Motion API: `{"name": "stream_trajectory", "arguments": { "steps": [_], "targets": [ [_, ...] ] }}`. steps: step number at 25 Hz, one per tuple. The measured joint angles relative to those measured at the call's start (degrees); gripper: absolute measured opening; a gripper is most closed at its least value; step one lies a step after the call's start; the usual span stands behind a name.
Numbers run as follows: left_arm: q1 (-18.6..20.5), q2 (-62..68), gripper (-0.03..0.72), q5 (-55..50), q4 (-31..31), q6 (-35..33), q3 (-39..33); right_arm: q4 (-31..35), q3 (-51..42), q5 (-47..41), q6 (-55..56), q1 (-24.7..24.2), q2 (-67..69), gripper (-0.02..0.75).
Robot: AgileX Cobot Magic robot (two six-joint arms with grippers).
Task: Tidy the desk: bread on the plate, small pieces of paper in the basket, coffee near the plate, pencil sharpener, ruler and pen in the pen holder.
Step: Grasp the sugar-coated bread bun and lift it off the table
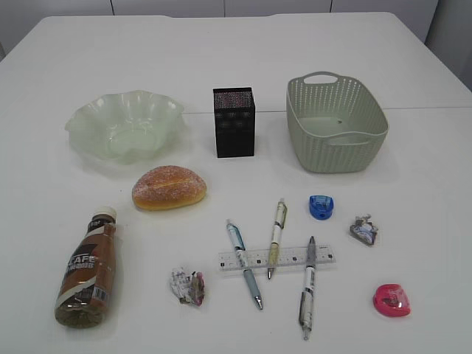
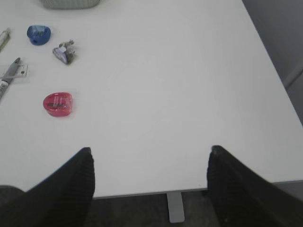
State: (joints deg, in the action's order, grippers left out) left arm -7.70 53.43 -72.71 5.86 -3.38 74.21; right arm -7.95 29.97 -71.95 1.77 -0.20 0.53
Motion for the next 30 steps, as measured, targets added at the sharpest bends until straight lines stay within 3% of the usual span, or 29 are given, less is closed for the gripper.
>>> {"name": "stream_trajectory", "arguments": {
  "steps": [9, 20, 23, 30],
  "targets": [
    [-10.05, 2.74, 0.506, 0.00, -6.56, -0.13, 0.21, 4.39, 5.37, -0.72, 0.00, 0.24, 13.89, 0.574],
    [-32.46, 13.48, 0.506, 0.21, -24.54, -1.08, 0.21, 12.15, 17.93, -0.47, 0.86, 0.23, 39.79, 0.574],
    [-35.28, 17.91, 0.506, 0.45, -29.08, -1.17, 0.21, 13.25, 19.32, -0.35, 1.13, 0.23, 45.93, 0.574],
    [-35.82, 25.42, 0.506, 4.37, -31.44, -1.17, 0.21, 13.78, 20.46, 0.11, 2.22, 0.23, 51.77, 0.574]
  ]
}}
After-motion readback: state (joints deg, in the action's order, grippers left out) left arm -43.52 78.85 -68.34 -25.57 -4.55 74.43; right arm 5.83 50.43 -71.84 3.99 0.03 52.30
